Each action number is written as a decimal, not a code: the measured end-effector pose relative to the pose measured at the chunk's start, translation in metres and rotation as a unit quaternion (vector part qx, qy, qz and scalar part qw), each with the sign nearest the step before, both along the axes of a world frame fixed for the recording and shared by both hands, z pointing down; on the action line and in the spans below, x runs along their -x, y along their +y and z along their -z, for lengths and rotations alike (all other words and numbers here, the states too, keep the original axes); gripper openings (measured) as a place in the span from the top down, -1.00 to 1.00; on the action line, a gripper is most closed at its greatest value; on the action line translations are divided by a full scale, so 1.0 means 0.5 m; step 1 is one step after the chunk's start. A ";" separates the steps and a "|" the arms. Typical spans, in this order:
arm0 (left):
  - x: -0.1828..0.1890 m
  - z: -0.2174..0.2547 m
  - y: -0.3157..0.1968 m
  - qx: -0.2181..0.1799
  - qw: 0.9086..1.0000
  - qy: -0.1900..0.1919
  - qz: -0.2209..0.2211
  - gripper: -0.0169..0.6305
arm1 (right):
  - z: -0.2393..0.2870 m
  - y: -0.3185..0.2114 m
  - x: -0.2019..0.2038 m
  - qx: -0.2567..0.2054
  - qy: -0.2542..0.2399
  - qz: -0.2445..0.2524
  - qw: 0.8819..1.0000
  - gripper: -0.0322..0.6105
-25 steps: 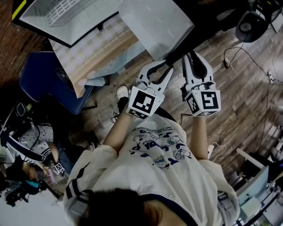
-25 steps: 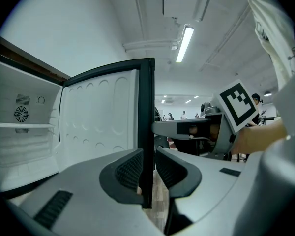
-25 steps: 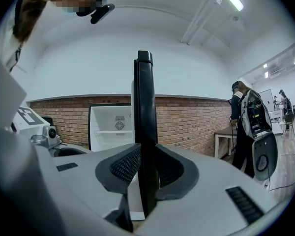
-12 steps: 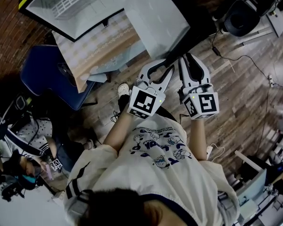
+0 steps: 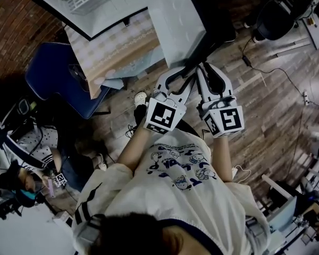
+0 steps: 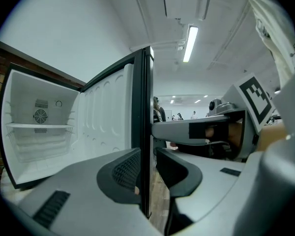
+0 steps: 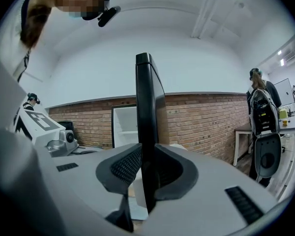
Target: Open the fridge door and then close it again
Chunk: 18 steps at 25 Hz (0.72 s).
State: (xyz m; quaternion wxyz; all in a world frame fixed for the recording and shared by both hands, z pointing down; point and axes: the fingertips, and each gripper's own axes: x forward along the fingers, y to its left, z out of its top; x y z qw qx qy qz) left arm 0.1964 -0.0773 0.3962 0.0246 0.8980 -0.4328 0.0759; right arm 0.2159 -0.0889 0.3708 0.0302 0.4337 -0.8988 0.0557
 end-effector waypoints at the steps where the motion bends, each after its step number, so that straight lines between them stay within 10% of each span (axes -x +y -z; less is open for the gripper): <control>1: 0.006 -0.001 0.001 0.001 1.000 0.000 0.003 0.64 | -0.001 0.003 0.008 -0.001 0.001 0.008 1.000 0.63; 18: 0.138 -0.020 0.026 0.012 0.996 0.006 0.086 0.57 | -0.004 0.050 0.157 0.005 0.005 0.125 0.992 0.64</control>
